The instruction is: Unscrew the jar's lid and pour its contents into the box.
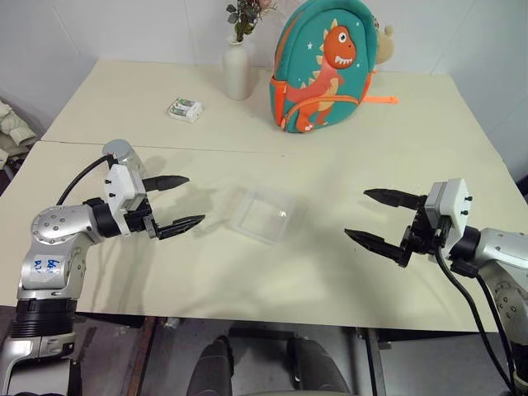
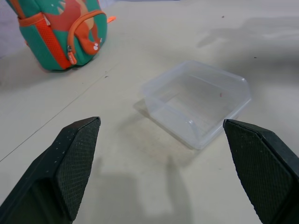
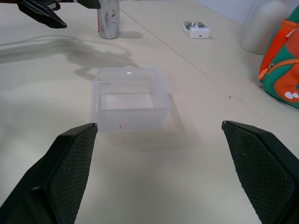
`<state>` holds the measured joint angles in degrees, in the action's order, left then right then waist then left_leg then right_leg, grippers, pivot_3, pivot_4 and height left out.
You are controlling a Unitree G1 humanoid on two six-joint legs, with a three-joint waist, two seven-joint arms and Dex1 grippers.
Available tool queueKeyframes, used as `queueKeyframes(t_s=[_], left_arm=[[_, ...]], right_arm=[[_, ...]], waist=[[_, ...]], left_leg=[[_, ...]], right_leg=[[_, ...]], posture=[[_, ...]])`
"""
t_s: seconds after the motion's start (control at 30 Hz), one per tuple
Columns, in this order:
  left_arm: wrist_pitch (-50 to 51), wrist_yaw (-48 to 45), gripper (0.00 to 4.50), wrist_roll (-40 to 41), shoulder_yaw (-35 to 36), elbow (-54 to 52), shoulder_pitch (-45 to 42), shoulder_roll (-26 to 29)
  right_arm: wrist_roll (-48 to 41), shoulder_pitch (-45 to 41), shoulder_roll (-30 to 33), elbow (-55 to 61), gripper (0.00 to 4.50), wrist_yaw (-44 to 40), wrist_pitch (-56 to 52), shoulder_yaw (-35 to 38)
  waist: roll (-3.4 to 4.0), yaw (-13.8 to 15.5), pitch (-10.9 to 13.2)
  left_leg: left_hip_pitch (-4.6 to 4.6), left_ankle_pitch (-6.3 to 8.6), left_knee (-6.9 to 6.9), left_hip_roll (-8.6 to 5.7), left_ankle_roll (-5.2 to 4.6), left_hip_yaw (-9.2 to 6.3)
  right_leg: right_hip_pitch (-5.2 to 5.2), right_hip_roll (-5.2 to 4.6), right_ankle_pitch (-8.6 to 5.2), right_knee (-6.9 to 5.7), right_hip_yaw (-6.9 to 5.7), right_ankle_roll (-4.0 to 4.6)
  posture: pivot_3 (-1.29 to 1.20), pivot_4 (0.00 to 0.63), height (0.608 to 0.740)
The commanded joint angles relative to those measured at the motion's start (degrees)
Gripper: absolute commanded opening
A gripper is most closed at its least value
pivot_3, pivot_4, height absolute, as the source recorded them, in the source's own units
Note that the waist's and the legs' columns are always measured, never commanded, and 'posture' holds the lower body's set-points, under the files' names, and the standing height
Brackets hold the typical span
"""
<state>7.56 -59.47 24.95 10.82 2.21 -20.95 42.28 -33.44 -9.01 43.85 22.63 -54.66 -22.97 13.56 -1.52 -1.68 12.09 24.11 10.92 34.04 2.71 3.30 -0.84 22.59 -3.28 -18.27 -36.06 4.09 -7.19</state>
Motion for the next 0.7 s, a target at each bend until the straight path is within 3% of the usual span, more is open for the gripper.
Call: queueKeyframes(t_s=[0.03, 0.27, 0.43, 0.57, 0.7], left_arm=[[-0.4, 1.7, 4.48, 0.3, 2.2, -3.2, 1.5, 0.1], [0.4, 9.8, 4.48, 0.7, 7.2, -8.5, 9.5, -2.3], [1.8, 28.1, 4.48, -2.6, 16.3, -9.4, 16.2, -9.4], [3.4, 38.1, 4.48, -5.1, 18.7, -7.1, 14.5, -11.5], [2.4, 42.2, 4.48, -7.5, 16.5, -2.0, 9.5, -12.7]], right_arm=[[-1.2, -2.6, -0.4, -0.8, 4.5, -1.4, 0.8, -0.8], [-1.3, -8.2, -1.0, -4.8, 4.5, -3.7, 1.1, -3.7], [-2.2, -19.0, -6.1, -8.2, 4.5, -2.5, 0.1, -7.5], [-1.9, -25.6, -9.8, -10.4, 4.5, -0.1, -1.7, -9.2], [-1.9, -29.5, -12.4, -11.2, 4.5, -0.3, -1.7, -10.7]], waist=[[0.0, -0.1, 0.0], [0.0, 0.0, 0.0], [-0.01, -0.9, 0.0], [-0.04, -0.8, 0.0], [-0.08, 0.2, 0.0]], left_leg=[[0.0, 0.0, 0.01, 0.0, 0.0, 0.01], [-0.04, 0.01, 0.02, 0.0, -0.02, 0.17], [-0.15, 0.03, 0.02, 0.02, -0.04, 0.35], [-0.15, 0.01, 0.1, 0.02, -0.06, 0.31], [-0.11, 0.0, 0.14, -0.01, -0.06, 0.34]], right_leg=[[0.0, 0.0, 0.0, 0.0, 0.02, 0.0], [0.02, -0.01, 0.01, 0.02, 0.21, 0.02], [0.01, 0.0, 0.16, 0.0, 0.45, -0.21], [0.01, 0.04, 0.23, -0.03, 0.45, -0.23], [0.0, 0.02, 0.33, 0.04, 0.46, -0.28]], posture=[[0.0, 0.15, 0.74], [0.0, 0.15, 0.74], [0.0, 0.15, 0.74], [0.0, 0.15, 0.74], [0.0, 0.15, 0.74]])
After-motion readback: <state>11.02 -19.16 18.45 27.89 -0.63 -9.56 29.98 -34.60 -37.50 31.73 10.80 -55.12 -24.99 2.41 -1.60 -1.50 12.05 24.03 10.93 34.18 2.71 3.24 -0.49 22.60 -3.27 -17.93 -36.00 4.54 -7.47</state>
